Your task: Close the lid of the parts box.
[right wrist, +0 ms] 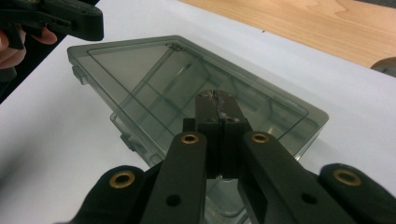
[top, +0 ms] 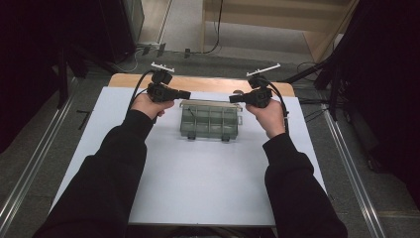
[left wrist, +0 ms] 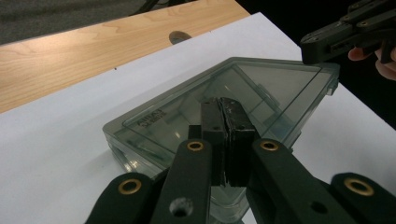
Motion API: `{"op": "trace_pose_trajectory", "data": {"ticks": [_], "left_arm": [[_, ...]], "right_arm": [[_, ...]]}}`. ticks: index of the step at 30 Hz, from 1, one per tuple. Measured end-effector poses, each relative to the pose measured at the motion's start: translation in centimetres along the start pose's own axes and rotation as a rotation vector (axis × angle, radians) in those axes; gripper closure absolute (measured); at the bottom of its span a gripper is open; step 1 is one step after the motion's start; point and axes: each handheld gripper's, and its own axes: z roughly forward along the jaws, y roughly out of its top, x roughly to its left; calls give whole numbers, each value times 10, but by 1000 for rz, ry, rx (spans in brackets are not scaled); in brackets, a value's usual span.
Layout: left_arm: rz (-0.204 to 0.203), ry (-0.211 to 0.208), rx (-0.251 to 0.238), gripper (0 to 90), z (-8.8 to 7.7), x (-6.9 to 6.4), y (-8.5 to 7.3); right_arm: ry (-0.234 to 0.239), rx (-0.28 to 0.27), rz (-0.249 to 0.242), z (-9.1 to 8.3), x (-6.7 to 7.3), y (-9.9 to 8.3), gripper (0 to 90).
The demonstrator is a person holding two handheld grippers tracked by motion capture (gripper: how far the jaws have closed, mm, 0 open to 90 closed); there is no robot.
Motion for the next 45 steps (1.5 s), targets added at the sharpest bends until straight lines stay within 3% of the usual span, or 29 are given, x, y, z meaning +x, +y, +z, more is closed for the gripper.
{"op": "trace_pose_trajectory", "data": {"ticks": [4,23,32,37,45], "left_arm": [[25,10,6,888,0,-6,-5],[41,22,4,888,-2,-10,-31],[30,15,12,888,1,-9,-44],[54,35,14,888,0,-15,-49],[61,23,11,887,1,-22,-54]], "right_arm": [[0,1,-7,0,2,-5,900],[23,16,-11,6,11,-29,900],[32,19,-24,11,16,-37,900],[29,29,-20,11,18,-41,900],[28,22,-24,9,17,-49,900]]}}
